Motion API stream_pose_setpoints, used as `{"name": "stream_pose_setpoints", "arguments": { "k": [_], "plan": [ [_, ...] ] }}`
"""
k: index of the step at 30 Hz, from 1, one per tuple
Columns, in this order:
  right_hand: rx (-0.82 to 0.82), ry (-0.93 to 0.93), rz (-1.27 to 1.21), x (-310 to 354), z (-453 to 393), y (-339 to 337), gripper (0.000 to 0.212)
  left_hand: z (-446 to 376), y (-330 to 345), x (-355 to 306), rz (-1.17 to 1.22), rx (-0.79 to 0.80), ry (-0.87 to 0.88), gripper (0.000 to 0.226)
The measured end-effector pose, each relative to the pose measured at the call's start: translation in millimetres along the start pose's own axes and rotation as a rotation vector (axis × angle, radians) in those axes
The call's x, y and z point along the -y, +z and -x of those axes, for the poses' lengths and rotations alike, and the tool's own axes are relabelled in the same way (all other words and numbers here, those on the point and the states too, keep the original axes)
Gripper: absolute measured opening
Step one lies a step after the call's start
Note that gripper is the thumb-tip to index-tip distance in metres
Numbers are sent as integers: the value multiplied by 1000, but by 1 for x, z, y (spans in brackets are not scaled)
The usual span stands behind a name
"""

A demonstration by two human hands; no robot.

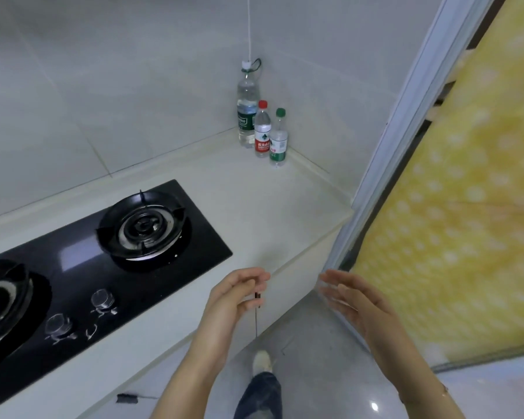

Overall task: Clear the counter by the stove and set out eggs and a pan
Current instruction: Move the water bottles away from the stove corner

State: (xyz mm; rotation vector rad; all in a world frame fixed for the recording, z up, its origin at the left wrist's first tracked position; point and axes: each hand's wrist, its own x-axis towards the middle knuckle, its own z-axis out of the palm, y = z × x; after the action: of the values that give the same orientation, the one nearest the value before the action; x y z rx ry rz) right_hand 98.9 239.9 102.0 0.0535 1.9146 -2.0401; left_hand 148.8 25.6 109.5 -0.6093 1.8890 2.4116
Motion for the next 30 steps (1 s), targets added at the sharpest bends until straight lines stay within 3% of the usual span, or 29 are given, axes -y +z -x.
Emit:
{"name": "stream_pose_setpoints", "arguments": {
  "k": [9,18,30],
  "plan": [
    [-25,-105,61,66,-153,5,29,-154,21,-64,6,95,80,24],
    [-19,-150,48,86,-262,17,28,-259,24,-103,-51,69,90,22],
    [63,-279,270,119,-466,27,32,-409,34,-148,-40,-157,159,31]
  ]
}}
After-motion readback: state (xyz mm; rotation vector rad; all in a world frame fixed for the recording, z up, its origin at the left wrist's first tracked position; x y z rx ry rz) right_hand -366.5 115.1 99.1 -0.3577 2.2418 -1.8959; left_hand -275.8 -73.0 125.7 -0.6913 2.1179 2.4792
